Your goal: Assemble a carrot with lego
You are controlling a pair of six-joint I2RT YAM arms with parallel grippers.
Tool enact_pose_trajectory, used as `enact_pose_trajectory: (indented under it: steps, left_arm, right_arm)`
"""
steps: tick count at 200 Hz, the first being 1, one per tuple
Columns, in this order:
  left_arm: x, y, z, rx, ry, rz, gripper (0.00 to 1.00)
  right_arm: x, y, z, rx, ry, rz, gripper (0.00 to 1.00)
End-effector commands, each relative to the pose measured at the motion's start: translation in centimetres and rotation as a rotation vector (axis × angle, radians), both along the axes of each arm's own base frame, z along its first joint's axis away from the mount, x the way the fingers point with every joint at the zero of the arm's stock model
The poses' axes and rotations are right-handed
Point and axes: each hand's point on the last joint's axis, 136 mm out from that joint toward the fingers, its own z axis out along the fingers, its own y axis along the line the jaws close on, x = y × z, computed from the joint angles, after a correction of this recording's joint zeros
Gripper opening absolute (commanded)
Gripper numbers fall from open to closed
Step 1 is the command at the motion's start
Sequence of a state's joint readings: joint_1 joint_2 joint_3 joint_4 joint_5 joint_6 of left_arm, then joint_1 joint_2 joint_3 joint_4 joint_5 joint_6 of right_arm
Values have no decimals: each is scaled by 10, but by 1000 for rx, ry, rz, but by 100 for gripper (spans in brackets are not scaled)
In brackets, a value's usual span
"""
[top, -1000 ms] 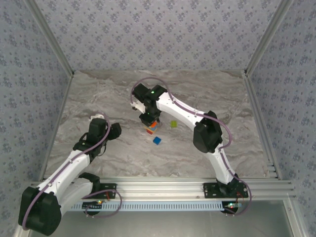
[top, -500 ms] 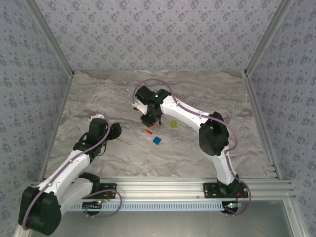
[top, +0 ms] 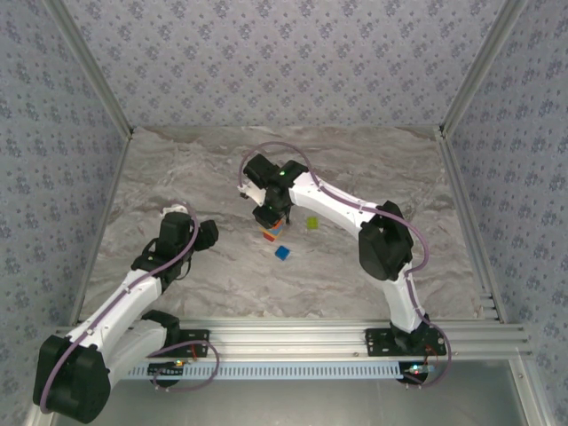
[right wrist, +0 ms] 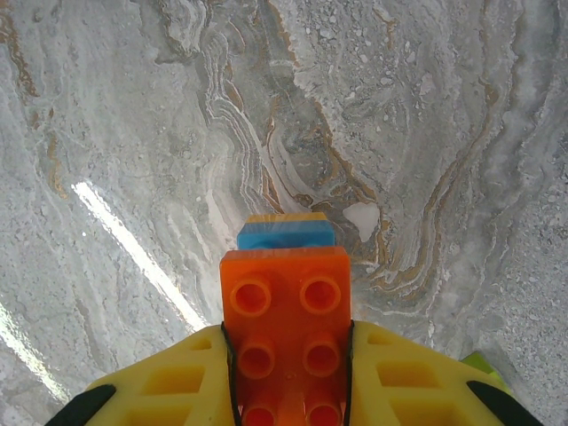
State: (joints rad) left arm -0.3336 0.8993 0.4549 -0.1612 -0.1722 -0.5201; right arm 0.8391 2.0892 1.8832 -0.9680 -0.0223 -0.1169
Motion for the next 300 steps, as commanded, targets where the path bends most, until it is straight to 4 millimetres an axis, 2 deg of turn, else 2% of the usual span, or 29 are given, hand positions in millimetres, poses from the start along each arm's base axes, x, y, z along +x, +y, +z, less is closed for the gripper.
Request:
enact_pose_trajectory:
  steps: [1,48,134,187,219,247,282,300]
  left_arm:
    - [1,-1,2,2,-16,-12,79]
    - [1,0,2,2,-15,-12,79]
    - [1,-1,2,2,-16,-13,79]
    - [1,-1,2,1,-15,-12,79]
    - [1,-1,2,2,-16,-12,79]
    - [1,0,2,2,-15,-12,79]
    - [1,-1,2,2,-17,-13,79]
    - [1,0,2,2,-14,-13,79]
  right_arm:
    - [-27,-35,-59,-198,180,-14,29]
    - [-20,-30,-44,-171,160,-10,32]
    - [-15,-24,-32,-135,140,-16,50]
    - [-10,-15,-13,-66,114,-15,60]
    - [-9,-9,7,-2,95,-12,65]
    - [-11,-10,34,47,60,-17,67]
    - [-13,-28,76,87,-38,-54,68]
    - [-18,-44,88,81,-86,-77,68]
